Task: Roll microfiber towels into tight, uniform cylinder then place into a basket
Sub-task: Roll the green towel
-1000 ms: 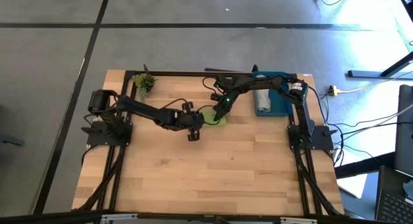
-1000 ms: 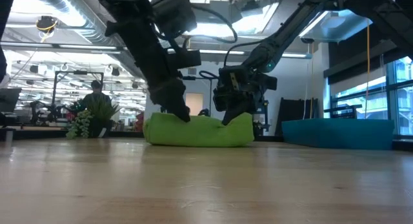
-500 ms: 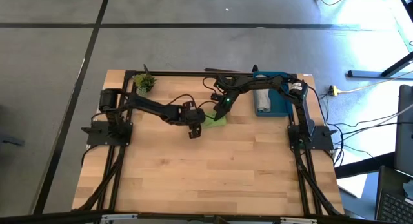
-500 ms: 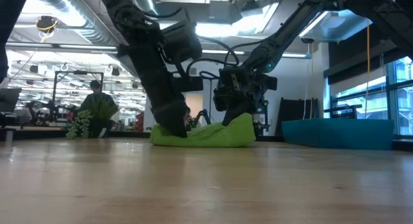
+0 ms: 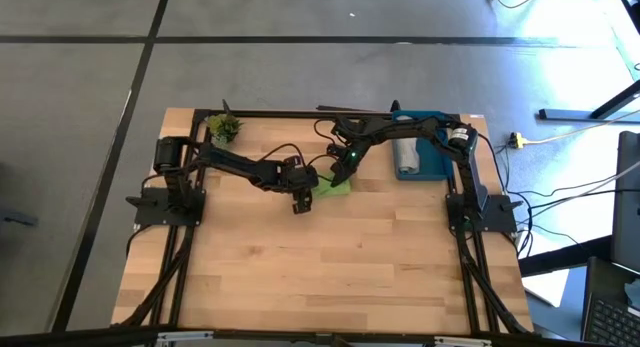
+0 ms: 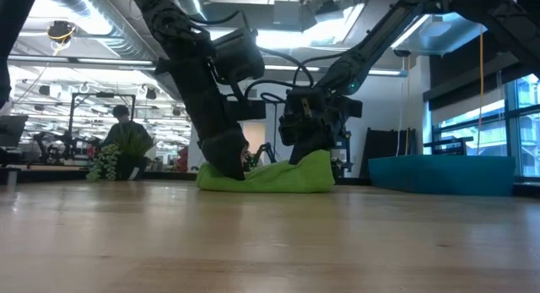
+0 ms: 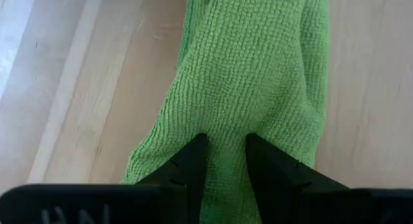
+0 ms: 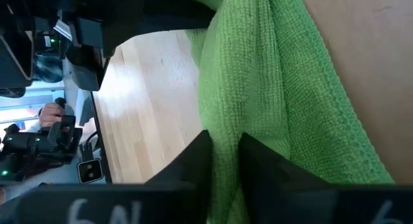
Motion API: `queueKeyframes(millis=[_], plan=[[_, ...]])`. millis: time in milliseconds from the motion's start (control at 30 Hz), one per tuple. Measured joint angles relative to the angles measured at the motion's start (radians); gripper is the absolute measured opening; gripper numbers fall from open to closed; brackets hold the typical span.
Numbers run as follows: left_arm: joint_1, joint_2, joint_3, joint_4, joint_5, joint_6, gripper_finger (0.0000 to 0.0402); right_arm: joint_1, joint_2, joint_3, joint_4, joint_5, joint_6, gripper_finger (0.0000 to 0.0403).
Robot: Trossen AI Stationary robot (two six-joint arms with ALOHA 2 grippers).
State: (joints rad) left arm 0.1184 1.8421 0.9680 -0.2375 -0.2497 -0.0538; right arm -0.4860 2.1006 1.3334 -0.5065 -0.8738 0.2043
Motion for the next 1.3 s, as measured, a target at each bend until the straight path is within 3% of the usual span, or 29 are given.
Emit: queueKeyframes(millis=[233,500,800,967,1100,1300], plan=[[0.002,0.001,0.000,-0.008,0.009,0.000,0.0105,0.008,0.000,0.000,0.020,0.016,0.002,0.0128],[0.003,0.002,-0.001,-0.012,0.032,-0.022,0.0105,-0.030,-0.065,0.000,-0.024,0.031,-0.025,0.0139],[0.002,0.001,-0.003,-0.018,0.054,-0.050,0.0105,-0.032,-0.222,0.000,-0.176,0.322,-0.175,0.0139],[0.002,0.001,-0.003,-0.019,0.056,-0.065,0.0105,0.050,-0.298,0.000,-0.247,0.472,-0.274,0.0139],[0.008,0.001,-0.003,-0.019,0.067,-0.076,0.0105,0.136,-0.334,-0.002,-0.249,0.492,-0.378,0.0139],[0.008,0.001,-0.003,-0.019,0.067,-0.078,0.0105,0.244,-0.337,-0.130,-0.019,0.496,-0.501,0.0139]])
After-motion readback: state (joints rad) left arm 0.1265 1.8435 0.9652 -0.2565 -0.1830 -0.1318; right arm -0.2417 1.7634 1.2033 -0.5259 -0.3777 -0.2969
